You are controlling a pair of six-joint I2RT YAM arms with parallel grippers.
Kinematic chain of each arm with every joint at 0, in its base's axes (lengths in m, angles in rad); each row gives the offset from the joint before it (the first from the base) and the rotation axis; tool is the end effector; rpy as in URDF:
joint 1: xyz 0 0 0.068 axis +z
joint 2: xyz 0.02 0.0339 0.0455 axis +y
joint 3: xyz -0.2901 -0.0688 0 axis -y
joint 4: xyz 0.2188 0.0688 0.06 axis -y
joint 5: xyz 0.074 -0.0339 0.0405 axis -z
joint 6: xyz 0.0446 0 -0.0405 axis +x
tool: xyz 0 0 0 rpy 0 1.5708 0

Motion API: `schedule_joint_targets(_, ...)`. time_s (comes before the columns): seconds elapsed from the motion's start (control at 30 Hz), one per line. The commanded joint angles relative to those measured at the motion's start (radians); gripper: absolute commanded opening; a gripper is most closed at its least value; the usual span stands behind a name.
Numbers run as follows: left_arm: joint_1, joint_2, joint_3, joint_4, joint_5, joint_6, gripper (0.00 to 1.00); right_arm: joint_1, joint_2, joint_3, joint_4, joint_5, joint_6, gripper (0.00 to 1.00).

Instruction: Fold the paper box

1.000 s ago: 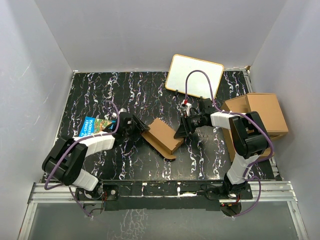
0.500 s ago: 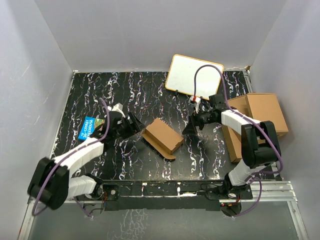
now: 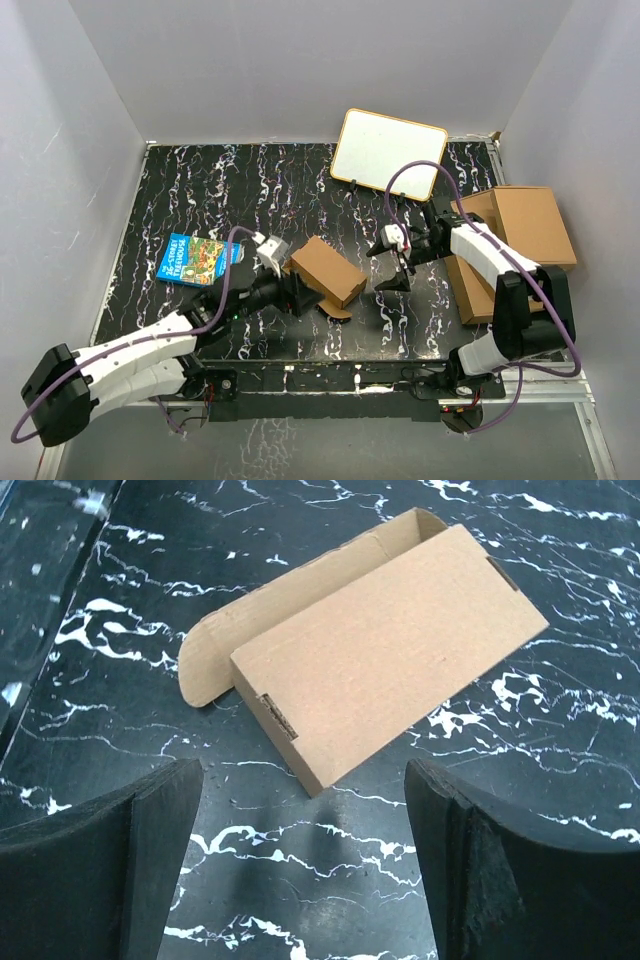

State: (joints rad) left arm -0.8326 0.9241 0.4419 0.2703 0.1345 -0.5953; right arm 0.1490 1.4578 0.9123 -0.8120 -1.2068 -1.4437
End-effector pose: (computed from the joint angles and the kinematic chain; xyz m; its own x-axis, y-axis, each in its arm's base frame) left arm 0.1183 -0.1390 0.2719 -0.5777 -0.1908 -0.7936 0.6006 0.5591 -0.5716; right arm 0.2158 0.0745 0.2517 0.1240 -0.3385 -0.9328 -0.9902 -0.1030 -0.0942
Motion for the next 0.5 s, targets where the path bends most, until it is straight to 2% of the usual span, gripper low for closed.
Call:
schedule_joint_targets(0.0,-0.081,-0.032,-0.113,0.339,0.004,0.219,0.68,0.002,0.063,0.086,-0.231,-0.101,-0.441,0.88)
schedule_joint_targets(0.07,-0.082,-0.003,-0.188,0.504,0.057,0.290,0.69,0.003,0.088,0.085,-0.261,-0.127,-0.477,0.87)
schedule_joint_targets(0.17,-0.084,0.061,-0.215,0.607,0.120,0.349,0.73,0.003,0.090,0.058,-0.257,-0.094,-0.481,0.86)
schedule_joint_targets(0.3,-0.137,0.152,-0.168,0.607,0.146,0.444,0.72,0.002,0.058,0.030,-0.144,-0.051,-0.354,0.86)
schedule_joint_targets(0.37,-0.219,0.177,-0.153,0.579,0.083,0.586,0.72,0.002,0.054,0.025,-0.110,-0.043,-0.315,0.85)
schedule_joint_targets(0.43,-0.290,0.202,-0.110,0.485,0.026,0.747,0.73,0.002,0.054,0.030,-0.083,-0.034,-0.254,0.84)
schedule_joint_targets(0.47,-0.313,0.216,-0.086,0.428,0.003,0.780,0.73,0.002,0.050,0.029,-0.065,-0.032,-0.223,0.84)
